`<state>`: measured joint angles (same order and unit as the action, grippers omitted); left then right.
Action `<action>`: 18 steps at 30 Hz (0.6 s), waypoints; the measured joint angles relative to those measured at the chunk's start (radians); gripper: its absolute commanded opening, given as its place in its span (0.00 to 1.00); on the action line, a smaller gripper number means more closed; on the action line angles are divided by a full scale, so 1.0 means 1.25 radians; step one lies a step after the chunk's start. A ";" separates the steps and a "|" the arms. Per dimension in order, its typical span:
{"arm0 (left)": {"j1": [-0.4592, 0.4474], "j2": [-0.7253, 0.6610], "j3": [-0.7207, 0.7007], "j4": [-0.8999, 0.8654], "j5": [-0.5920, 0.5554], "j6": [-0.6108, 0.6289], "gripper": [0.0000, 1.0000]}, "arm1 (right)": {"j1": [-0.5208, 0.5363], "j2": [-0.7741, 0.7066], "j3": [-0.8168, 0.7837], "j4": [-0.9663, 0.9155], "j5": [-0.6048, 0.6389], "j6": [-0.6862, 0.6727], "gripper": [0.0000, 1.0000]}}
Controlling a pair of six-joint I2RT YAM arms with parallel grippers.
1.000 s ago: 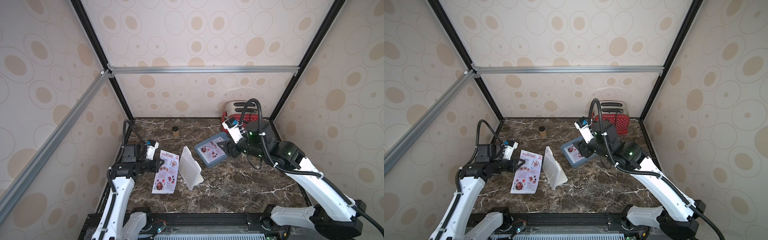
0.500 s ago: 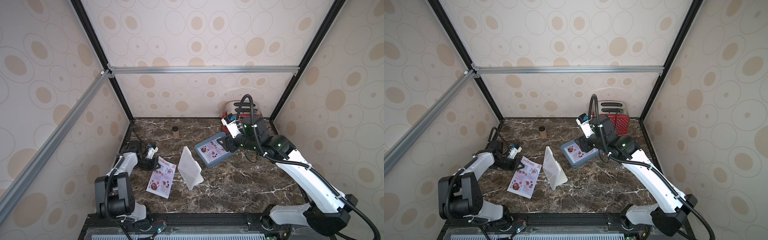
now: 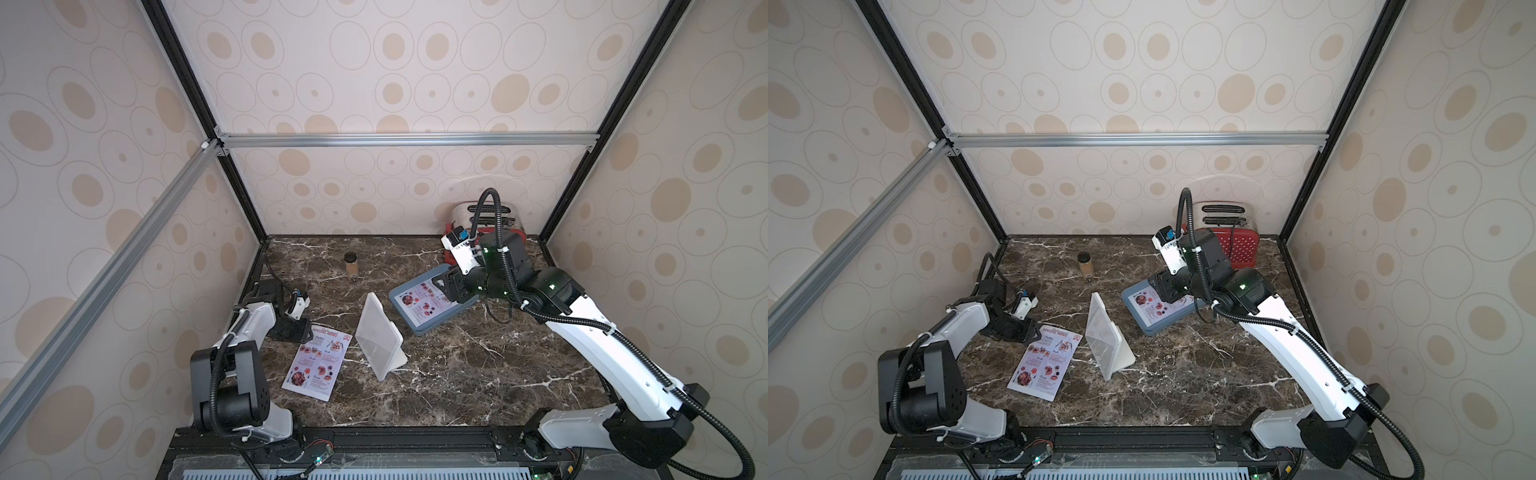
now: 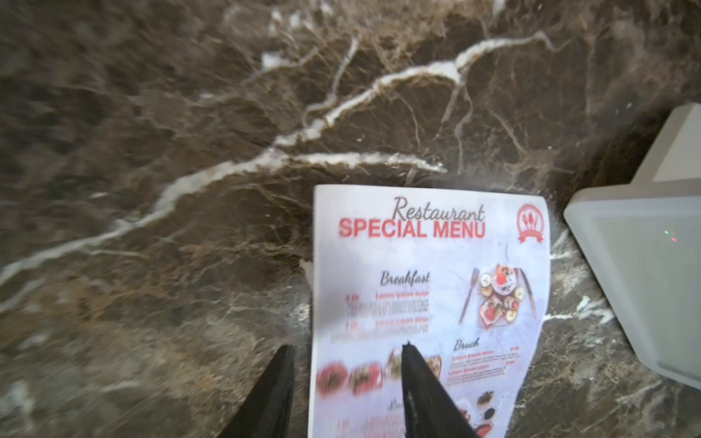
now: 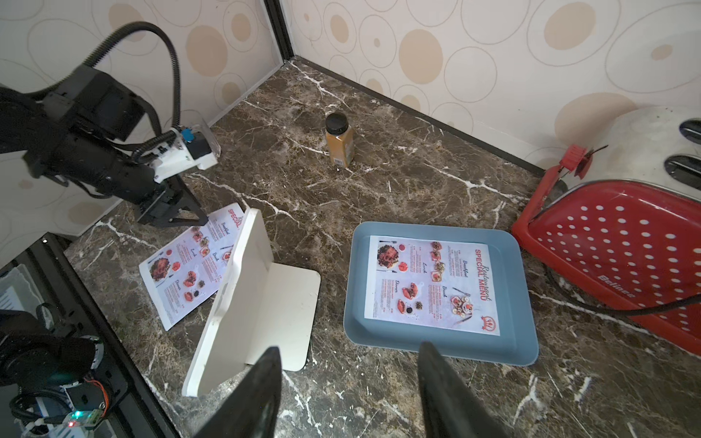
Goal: Replace the menus in the menu holders
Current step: Place the menu at the center of the board, then move the storage box to the center of the board.
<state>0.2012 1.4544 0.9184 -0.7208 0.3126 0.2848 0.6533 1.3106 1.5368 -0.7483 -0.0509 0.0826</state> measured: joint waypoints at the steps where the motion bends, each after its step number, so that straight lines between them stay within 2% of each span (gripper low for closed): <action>1: 0.000 -0.023 0.005 -0.002 -0.017 -0.001 0.57 | -0.004 -0.003 -0.008 0.000 0.002 0.007 0.59; 4: 0.000 -0.103 0.042 -0.006 -0.081 -0.007 0.63 | -0.014 -0.010 -0.037 -0.008 0.008 0.034 0.59; 7: 0.000 -0.175 0.095 -0.004 -0.117 -0.052 0.63 | -0.027 -0.010 -0.070 -0.020 0.016 0.060 0.61; 12: -0.023 -0.267 0.188 0.030 -0.089 -0.283 0.61 | -0.070 0.008 -0.109 -0.039 0.022 0.092 0.62; 14: -0.091 -0.291 0.212 0.046 -0.099 -0.361 0.61 | -0.099 0.034 -0.116 -0.041 0.026 0.099 0.62; 18: -0.300 -0.298 0.268 0.057 -0.126 -0.493 0.60 | -0.153 0.121 -0.115 -0.043 0.060 0.100 0.64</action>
<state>-0.1734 1.0821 1.2530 -0.6498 0.1547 -0.3317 0.4622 1.4624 1.3926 -0.8021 0.0238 0.2081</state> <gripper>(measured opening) 0.602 0.641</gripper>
